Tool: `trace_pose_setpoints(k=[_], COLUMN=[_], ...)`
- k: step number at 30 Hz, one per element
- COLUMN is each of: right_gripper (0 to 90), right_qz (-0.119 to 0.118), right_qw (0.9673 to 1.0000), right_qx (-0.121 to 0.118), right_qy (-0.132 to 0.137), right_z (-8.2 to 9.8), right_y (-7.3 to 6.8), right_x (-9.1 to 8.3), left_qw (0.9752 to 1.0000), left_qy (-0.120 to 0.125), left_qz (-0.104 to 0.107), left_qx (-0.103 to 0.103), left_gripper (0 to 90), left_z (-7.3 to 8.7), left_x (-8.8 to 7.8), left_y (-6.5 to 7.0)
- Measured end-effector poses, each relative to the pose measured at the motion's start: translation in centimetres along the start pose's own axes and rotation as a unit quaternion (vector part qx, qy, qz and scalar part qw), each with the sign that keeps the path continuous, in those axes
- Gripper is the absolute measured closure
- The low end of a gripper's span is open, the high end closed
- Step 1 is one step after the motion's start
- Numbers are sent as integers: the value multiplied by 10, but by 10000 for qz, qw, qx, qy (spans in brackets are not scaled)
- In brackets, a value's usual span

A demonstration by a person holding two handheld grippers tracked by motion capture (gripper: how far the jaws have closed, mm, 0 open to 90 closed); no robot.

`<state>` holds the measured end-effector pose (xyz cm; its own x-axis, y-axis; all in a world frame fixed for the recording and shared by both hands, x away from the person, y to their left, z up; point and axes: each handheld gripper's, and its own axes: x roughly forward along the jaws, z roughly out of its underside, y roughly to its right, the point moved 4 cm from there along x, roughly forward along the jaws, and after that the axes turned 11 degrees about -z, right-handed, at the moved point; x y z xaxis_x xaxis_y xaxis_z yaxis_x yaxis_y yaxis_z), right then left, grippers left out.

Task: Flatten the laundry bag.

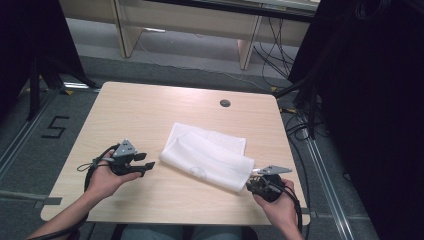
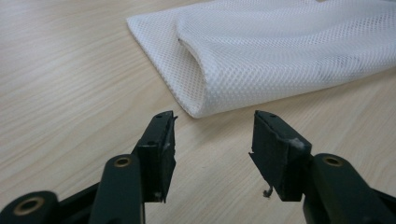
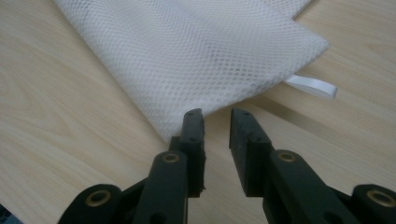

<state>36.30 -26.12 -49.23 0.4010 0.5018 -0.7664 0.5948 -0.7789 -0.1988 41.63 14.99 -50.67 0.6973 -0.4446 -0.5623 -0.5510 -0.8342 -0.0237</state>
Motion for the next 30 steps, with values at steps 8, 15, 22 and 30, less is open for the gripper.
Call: trace_pose_setpoints(k=[8,15,22,30], right_gripper=[874,900,900,900], right_qz=[-11,38,125,177], right_qw=[9999,9993,9988,9976], right_qx=[89,356,377,523], right_qy=[-105,-63,-297,-419], right_z=[1,-1,-3,-1], right_y=[1,-1,-1,7], right_x=[2,7,10,12], left_qw=[9992,9991,9992,9982], left_qy=[-129,-213,-209,-411], left_qz=[-142,-260,-305,-242], left_qx=[356,247,125,369], left_gripper=[763,858,877,882], left_z=[-2,-5,-14,-24], left_x=[2,5,10,34], left_y=[0,-7,-16,-12])
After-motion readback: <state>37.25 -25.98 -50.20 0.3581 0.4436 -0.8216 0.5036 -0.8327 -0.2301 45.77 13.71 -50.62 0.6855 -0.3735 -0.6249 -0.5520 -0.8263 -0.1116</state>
